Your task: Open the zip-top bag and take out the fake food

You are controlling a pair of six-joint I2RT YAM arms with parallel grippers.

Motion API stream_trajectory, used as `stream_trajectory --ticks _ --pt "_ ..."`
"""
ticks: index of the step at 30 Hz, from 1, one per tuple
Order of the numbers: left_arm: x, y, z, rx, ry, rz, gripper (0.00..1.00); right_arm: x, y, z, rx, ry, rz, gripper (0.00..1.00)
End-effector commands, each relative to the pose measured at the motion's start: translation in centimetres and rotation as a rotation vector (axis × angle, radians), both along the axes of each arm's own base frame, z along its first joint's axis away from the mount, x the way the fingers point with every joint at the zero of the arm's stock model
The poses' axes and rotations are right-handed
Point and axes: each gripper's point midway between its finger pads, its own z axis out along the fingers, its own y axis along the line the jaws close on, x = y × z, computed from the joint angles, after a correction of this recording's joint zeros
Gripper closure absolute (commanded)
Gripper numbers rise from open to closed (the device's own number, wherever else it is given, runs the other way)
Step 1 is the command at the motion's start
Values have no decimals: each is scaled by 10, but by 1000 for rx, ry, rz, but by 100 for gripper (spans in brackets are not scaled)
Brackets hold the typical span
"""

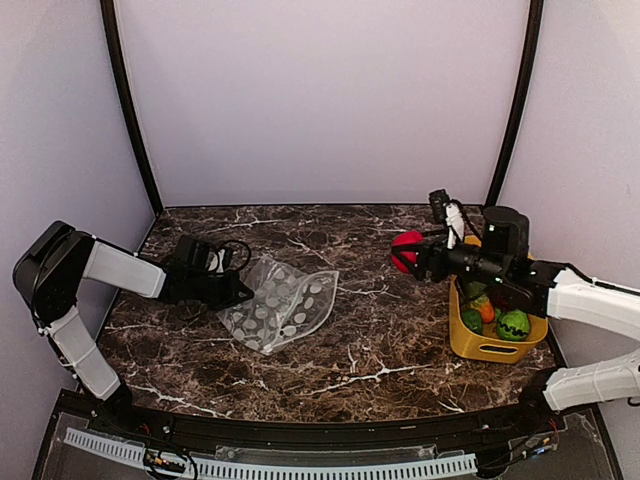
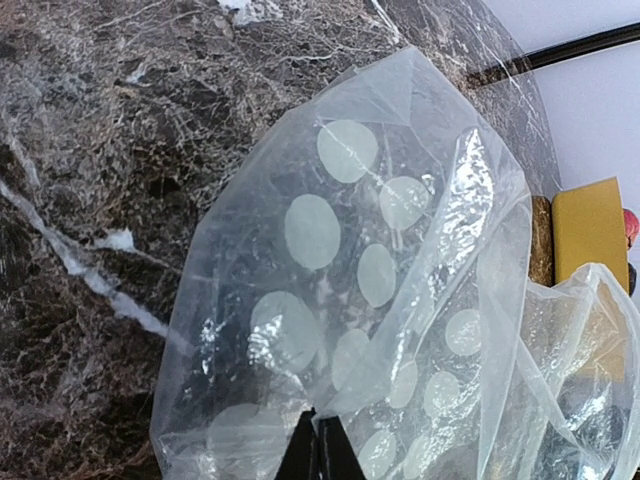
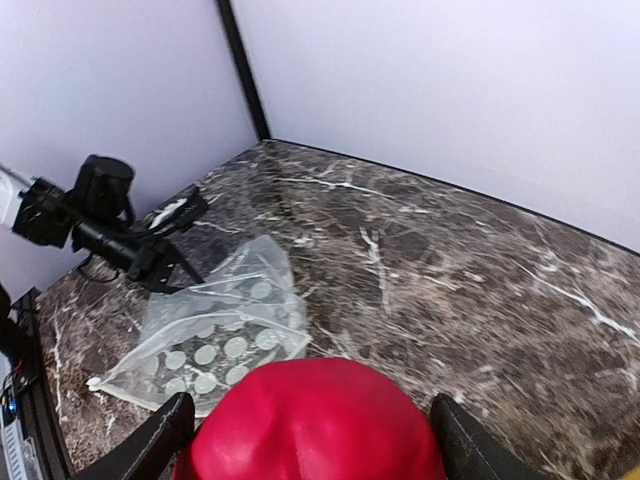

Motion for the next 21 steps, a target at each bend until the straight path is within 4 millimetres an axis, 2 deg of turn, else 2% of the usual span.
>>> stream_trajectory --ticks 1,7,11,16,18,21 --pt "0 -1 -1 -34 2 -1 99 4 -62 -38 -61 190 -228 57" --pt "4 -1 0 -63 1 14 99 -2 -124 -59 -62 351 -437 57" --pt "6 -1 1 -70 -4 20 99 -11 -148 -68 -52 403 -546 54" --pt "8 -3 -1 -83 5 17 99 -22 -170 -90 -59 482 -666 51" --pt "8 -4 -2 -85 9 16 99 -28 -182 -96 -69 487 -723 45" --pt "9 -4 -2 -84 7 16 99 -30 -189 -101 -97 493 -752 39"
